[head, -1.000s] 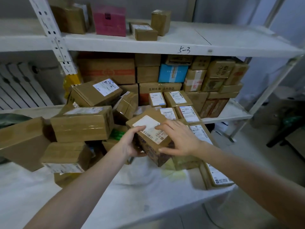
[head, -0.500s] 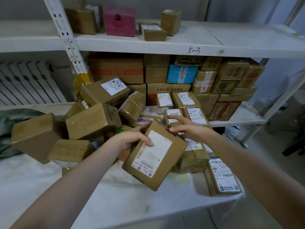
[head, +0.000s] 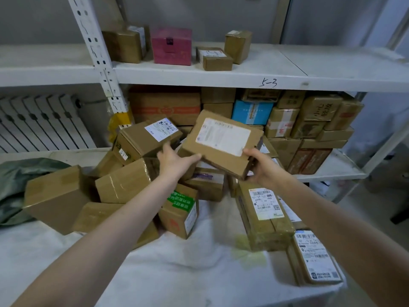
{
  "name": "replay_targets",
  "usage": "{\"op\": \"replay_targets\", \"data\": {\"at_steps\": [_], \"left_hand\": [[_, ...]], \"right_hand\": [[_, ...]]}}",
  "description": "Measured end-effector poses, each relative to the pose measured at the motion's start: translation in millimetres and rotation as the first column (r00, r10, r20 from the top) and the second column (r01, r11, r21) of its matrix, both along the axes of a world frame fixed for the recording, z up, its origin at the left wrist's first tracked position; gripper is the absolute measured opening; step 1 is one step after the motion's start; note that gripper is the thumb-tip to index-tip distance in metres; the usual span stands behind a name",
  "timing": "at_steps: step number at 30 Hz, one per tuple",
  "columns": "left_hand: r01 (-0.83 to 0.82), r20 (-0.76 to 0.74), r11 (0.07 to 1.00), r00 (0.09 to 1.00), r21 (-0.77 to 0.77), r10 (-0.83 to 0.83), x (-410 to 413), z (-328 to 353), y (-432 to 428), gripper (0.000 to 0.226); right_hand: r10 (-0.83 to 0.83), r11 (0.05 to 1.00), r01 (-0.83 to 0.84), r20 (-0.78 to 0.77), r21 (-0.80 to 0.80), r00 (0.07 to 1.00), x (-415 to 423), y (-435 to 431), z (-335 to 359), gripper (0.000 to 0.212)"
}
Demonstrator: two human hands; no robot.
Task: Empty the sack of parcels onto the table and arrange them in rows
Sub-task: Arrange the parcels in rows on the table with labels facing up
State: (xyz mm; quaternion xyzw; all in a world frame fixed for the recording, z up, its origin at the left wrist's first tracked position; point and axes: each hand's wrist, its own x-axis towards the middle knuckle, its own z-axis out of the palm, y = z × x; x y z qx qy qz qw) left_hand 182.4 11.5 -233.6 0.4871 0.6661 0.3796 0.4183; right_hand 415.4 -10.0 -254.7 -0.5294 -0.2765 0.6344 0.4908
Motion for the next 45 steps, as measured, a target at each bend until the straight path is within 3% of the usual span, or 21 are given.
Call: {"op": "replay_targets", "data": {"at_steps": [2,4,6,9,11,14,16,19,20,21,22,23,25,28,30,35,41,45], "left_hand": [[0.142,0.426,0.973,0.903,-0.184,-0.051,5.0,4.2,1.9,0.098],[0.280,0.681,0.924,0.731,-0.261,-0.029,12.5,5.3,3.2,0.091],[0.273,0.732,0.935,0.681,-0.227,-0.021,19.8,5.1,11.7,0.075],[0.210,0.701,0.955,0.713,-0.207,-0.005,21.9,13.5,27.0,0.027],[0.218,0.633,0.951,0.773,-0.221,-0.030,16.7,14.0,41.8,0.024],[0.301,0.511,0.914,0.850,-0.273,-0.127,15.3,13.2,65.0,0.040],[0.336,0.437,0.899,0.879,-0.282,-0.191,22.0,11.6,83.2,0.048],[0.185,0.334,0.948,0.938,-0.260,-0.092,40.8,2.0,120.6,0.053],[0.106,0.200,0.970,0.978,-0.221,-0.061,38.8,-4.9,129.6,0.060],[0.068,-0.041,0.981,0.996,-0.182,-0.077,35.3,-12.9,140.3,0.069],[0.080,-0.315,0.982,0.940,-0.174,-0.132,30.5,-23.9,147.2,0.080],[0.110,-0.522,0.970,0.827,-0.216,-0.210,29.2,-35.1,151.7,0.095],[0.112,-0.694,0.911,0.613,-0.396,-0.377,31.7,-59.3,152.4,0.129],[0.111,-0.819,0.887,0.347,-0.447,-0.456,39.2,-85.6,144.7,0.147],[0.095,-0.867,0.910,0.280,-0.403,-0.413,39.7,-93.5,146.0,0.146],[0.062,-0.890,0.945,0.321,-0.322,-0.324,44.0,-74.1,148.4,0.127],[0.259,-0.938,0.950,0.248,-0.175,-0.241,60.6,-12.8,131.5,0.115],[0.366,-0.881,0.921,0.383,-0.130,-0.277,66.8,2.1,104.5,0.125]], "right_hand": [[-0.053,0.998,0.057,-0.164,0.021,0.985,-14.3,1.7,0.4,0.036],[0.000,0.998,0.017,-0.264,0.062,0.964,-27.3,2.6,-2.4,0.034],[0.136,0.988,-0.112,-0.254,0.105,0.958,-34.4,2.9,-6.8,0.042],[0.199,0.978,-0.180,-0.215,0.102,0.956,-22.6,12.1,-9.0,0.069],[0.175,0.983,-0.159,-0.208,0.091,0.962,-4.6,25.3,-9.0,0.076],[0.303,0.950,-0.301,-0.004,0.076,0.953,13.8,50.4,-5.3,0.064],[0.329,0.943,-0.333,0.099,0.025,0.939,15.7,77.8,-7.3,0.069],[0.239,0.971,-0.238,0.105,-0.023,0.965,28.0,128.4,-20.8,0.080],[0.191,0.981,-0.189,0.106,-0.028,0.976,29.5,137.4,-26.6,0.082],[0.153,0.988,-0.150,0.104,-0.032,0.983,33.6,149.0,-34.6,0.079],[0.104,0.994,-0.100,0.109,-0.041,0.989,36.2,156.7,-40.5,0.067],[0.060,0.997,-0.054,0.094,-0.055,0.994,40.3,165.7,-48.7,0.053],[0.008,0.996,-0.003,0.051,-0.092,0.999,46.1,181.8,-64.7,0.050],[-0.017,0.991,0.017,0.004,-0.130,1.000,48.5,192.3,-77.4,0.066],[-0.020,0.988,0.018,-0.013,-0.151,1.000,51.0,195.2,-82.4,0.062],[-0.043,0.983,0.033,-0.055,-0.180,0.998,57.4,197.2,-83.2,0.057],[-0.149,0.971,0.130,-0.086,-0.199,0.985,58.0,200.2,-67.2,0.065],[-0.195,0.965,0.165,-0.134,-0.205,0.972,57.2,190.9,-51.0,0.056]]}}
